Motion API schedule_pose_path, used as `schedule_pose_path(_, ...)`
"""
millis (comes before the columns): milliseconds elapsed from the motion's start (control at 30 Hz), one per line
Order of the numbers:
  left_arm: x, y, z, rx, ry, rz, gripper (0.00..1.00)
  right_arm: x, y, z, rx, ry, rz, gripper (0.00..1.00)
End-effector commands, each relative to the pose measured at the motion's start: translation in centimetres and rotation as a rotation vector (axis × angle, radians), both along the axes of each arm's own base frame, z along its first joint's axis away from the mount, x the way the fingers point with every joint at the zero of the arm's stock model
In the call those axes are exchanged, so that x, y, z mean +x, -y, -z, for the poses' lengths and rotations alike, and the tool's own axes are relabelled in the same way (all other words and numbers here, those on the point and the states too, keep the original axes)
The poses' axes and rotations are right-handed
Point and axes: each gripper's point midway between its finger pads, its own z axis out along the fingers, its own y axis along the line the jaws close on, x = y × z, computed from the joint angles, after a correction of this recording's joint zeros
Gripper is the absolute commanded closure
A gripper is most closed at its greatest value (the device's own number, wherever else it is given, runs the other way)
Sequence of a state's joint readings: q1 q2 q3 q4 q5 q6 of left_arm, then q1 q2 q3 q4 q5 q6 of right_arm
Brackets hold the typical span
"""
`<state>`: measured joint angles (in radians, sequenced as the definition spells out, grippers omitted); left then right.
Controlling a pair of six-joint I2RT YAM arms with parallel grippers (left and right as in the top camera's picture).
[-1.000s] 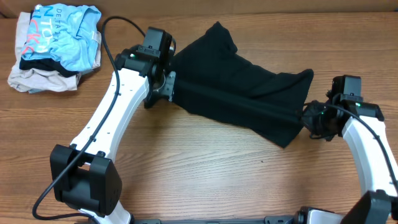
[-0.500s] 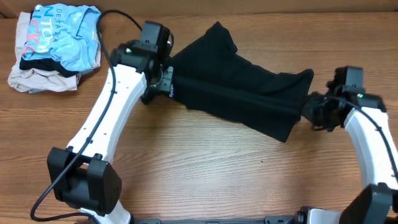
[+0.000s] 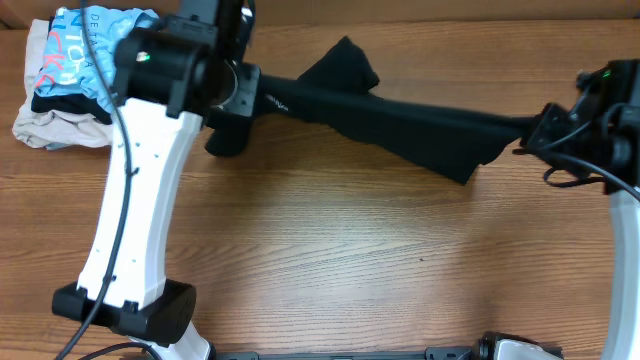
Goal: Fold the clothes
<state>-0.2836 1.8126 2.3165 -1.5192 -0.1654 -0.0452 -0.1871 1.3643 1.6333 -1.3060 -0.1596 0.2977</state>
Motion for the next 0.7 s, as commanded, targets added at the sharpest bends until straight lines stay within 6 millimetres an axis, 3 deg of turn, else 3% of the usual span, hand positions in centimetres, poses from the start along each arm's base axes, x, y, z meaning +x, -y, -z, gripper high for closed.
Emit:
schedule_pose_path(0, -0.4, -2.8, -5.8, 0.062, 0.171, -0.067, 0.96, -1.4, 1.8, -6.4, -0.125, 0.145, 0.061, 0.96)
schedule_pose_path(200, -3.3, -4.4, -12.5, 0.038, 0.359, -0.106, 0.96, -4.8, 3.0, -12.5, -0.221, 0.247, 0.138, 0.96)
schedule_pose_path(333, -5.1, -5.2, -15.2, 0.023, 0.447, -0.125, 0.96, -6.1, 3.4, -14.5, -0.256, 0.292, 0.169, 0.96)
schedule_pose_path(500, -4.9, -5.3, -15.3, 0.044, 0.453, -0.120, 0.96, -5.2, 3.6, -14.1, -0.258, 0.278, 0.167, 0.96)
schedule_pose_path(633, -2.7, -4.9, -14.0, 0.072, 0.423, -0.105, 0.96, -2.4, 4.2, -12.8, -0.266, 0.238, 0.148, 0.96)
schedule_pose_path(667, -1.5, -4.8, -13.5, 0.080, 0.417, -0.110, 0.96, -0.7, 4.4, -12.2, -0.268, 0.229, 0.138, 0.96)
